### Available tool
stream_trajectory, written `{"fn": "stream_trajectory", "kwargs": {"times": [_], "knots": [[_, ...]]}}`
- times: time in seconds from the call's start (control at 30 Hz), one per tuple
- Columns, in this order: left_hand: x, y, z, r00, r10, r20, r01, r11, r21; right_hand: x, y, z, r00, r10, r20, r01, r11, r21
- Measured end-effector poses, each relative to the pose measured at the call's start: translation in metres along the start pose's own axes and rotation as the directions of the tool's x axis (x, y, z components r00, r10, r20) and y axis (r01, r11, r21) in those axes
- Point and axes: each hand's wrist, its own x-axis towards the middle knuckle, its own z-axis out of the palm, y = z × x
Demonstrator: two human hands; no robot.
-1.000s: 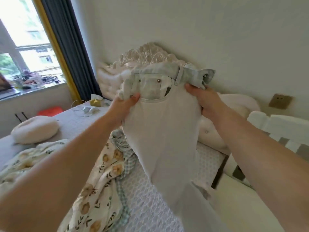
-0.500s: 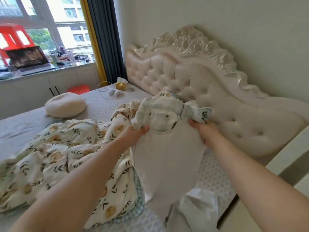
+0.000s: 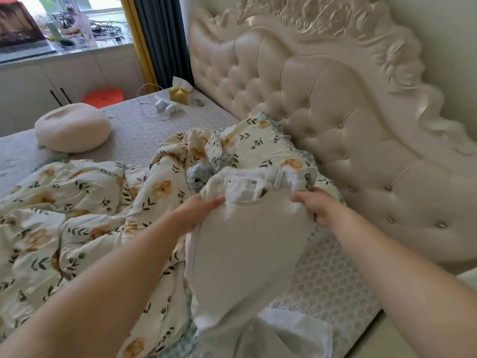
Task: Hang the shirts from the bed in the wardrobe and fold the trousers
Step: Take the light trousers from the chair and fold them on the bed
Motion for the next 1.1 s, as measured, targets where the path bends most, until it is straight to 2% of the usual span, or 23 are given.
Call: {"fn": "stream_trajectory", "kwargs": {"times": [0.07,0.1,0.17,0.23,0.3,0.4,0.5,0.63,0.73,0.87,0.97,1.0,1.1], "knots": [[0.039,0.038,0.006,0.981,0.138,-0.136,-0.158,0.977,-0.147,0.042,-0.049,-0.01,0.975,-0.18,-0.126,0.198,0.969,0.149],[0.058,0.052,0.009,0.969,0.177,-0.174,-0.207,0.963,-0.171,0.062,-0.066,-0.015,0.936,-0.267,-0.23,0.302,0.944,0.134],[0.092,0.052,0.02,0.964,0.176,-0.198,-0.199,0.974,-0.104,0.093,-0.074,-0.021,0.837,-0.405,-0.367,0.368,0.914,-0.168],[0.115,0.019,0.032,0.978,0.1,-0.182,-0.106,0.994,-0.022,0.116,-0.042,-0.015,0.823,-0.452,-0.345,0.27,0.845,-0.462],[0.124,-0.03,0.045,0.987,-0.036,-0.155,0.033,0.999,-0.022,0.128,0.015,-0.001,0.876,-0.393,-0.28,0.176,0.8,-0.573],[0.12,-0.1,0.061,0.976,-0.203,-0.083,0.204,0.979,0.003,0.126,0.099,0.023,0.932,-0.24,-0.272,0.067,0.851,-0.521],[0.115,-0.159,0.07,0.97,-0.244,-0.007,0.244,0.967,0.078,0.118,0.167,0.043,0.958,-0.085,-0.274,-0.043,0.901,-0.432],[0.106,-0.232,0.081,0.938,-0.338,-0.078,0.346,0.929,0.134,0.103,0.253,0.068,0.973,0.153,-0.175,-0.21,0.901,-0.38],[0.098,-0.282,0.092,0.922,-0.375,-0.102,0.387,0.906,0.173,0.091,0.31,0.091,0.954,0.296,-0.057,-0.296,0.884,-0.362],[0.083,-0.331,0.11,0.906,-0.413,-0.091,0.42,0.905,0.067,0.077,0.36,0.123,0.934,0.358,0.012,-0.339,0.895,-0.29],[0.07,-0.354,0.125,0.901,-0.427,-0.074,0.427,0.904,-0.012,0.064,0.378,0.147,0.916,0.399,0.038,-0.391,0.91,-0.136],[0.064,-0.36,0.13,0.91,-0.404,-0.087,0.407,0.913,0.016,0.058,0.382,0.154,0.913,0.404,0.054,-0.396,0.912,-0.109],[0.041,-0.367,0.142,0.943,-0.302,-0.141,0.323,0.932,0.166,0.04,0.392,0.167,0.924,0.376,0.07,-0.354,0.91,-0.216]]}}
